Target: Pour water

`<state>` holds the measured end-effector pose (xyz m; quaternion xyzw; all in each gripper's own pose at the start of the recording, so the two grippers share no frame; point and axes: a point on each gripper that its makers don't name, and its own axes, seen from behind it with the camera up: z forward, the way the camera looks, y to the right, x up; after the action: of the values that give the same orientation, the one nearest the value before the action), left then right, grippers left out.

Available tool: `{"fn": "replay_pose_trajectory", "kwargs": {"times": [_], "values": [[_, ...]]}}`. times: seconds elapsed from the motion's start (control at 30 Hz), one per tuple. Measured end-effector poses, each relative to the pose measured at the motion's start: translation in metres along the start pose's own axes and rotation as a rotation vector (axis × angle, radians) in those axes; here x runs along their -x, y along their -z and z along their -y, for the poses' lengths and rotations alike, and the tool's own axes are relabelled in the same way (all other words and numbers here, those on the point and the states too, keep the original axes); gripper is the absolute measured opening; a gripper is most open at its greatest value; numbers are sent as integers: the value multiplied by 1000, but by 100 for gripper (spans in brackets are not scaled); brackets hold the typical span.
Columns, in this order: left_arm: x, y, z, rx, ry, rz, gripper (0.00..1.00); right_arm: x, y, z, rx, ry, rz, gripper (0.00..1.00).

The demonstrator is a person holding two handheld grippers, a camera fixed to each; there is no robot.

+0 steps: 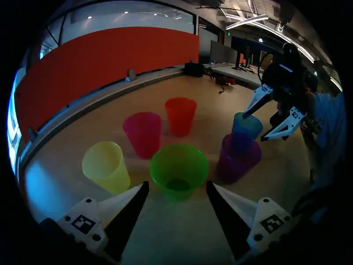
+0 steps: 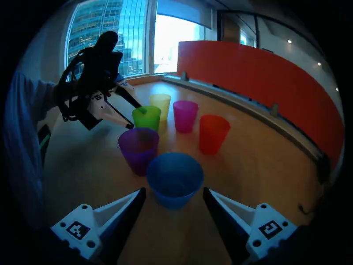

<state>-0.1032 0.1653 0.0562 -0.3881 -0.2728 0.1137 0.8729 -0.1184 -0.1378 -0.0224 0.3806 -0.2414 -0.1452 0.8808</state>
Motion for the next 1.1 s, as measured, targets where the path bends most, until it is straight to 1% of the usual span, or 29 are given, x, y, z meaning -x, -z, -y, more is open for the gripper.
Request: {"fn": "replay_pose_trajectory", "kwargs": {"times": [0.3, 0.5, 0.8, 0.87, 0.93, 1.1], "values": [[-9, -11, -2, 13, -1, -13, 96, -5, -11, 2, -10, -10, -10, 100], [-12, -15, -2, 18, -2, -13, 96, -9, -14, 2, -13, -10, -17, 100], [-11, -22, -4, 24, -19, -1, 95, -11, -14, 0, -12, -11, -22, 100], [-10, -23, -4, 21, -27, 1, 93, -11, -14, 1, -13, -10, -22, 100], [-10, -24, -4, 17, -34, 2, 86, -11, -13, 1, -15, -9, -23, 100], [-10, -23, -4, 16, -44, 4, 86, -12, -15, 1, -16, -2, -23, 100]]}}
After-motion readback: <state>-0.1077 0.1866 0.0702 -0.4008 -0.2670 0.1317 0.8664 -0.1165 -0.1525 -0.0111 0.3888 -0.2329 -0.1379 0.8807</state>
